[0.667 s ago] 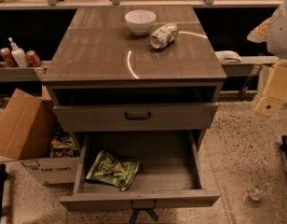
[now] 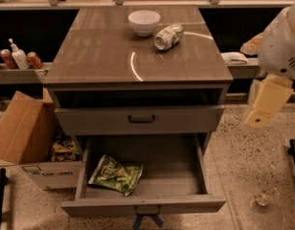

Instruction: Pick green jalapeno chip bag from middle drawer and place on counter

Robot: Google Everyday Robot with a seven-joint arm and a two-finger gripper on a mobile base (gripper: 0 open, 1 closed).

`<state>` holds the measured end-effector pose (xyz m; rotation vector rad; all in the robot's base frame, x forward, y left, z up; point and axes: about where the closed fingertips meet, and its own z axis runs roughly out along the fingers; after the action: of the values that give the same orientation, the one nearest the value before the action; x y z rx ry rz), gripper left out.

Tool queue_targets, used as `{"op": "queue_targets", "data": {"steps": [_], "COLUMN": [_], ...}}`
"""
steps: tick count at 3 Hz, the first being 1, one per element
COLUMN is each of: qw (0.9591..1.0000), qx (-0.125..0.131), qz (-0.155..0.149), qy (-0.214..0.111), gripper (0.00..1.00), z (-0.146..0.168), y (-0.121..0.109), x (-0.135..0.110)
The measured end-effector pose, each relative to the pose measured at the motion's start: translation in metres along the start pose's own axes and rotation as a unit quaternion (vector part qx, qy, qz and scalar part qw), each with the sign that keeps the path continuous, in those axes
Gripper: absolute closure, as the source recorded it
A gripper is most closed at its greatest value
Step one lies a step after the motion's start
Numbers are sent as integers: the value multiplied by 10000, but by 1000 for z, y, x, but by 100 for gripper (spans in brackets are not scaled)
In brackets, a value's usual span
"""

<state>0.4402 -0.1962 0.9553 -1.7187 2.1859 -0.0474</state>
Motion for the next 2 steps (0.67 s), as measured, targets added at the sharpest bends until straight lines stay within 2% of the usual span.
{"op": "queue_targets", "data": {"steps": [1,2], "qw": [9989,9938], "qx": [-183,-581], "qz": [-74,-83], "qy": [-418,-945], "gripper": [0,0], "z": [57,130], "y": [28,65], "x": [-22,-44]}}
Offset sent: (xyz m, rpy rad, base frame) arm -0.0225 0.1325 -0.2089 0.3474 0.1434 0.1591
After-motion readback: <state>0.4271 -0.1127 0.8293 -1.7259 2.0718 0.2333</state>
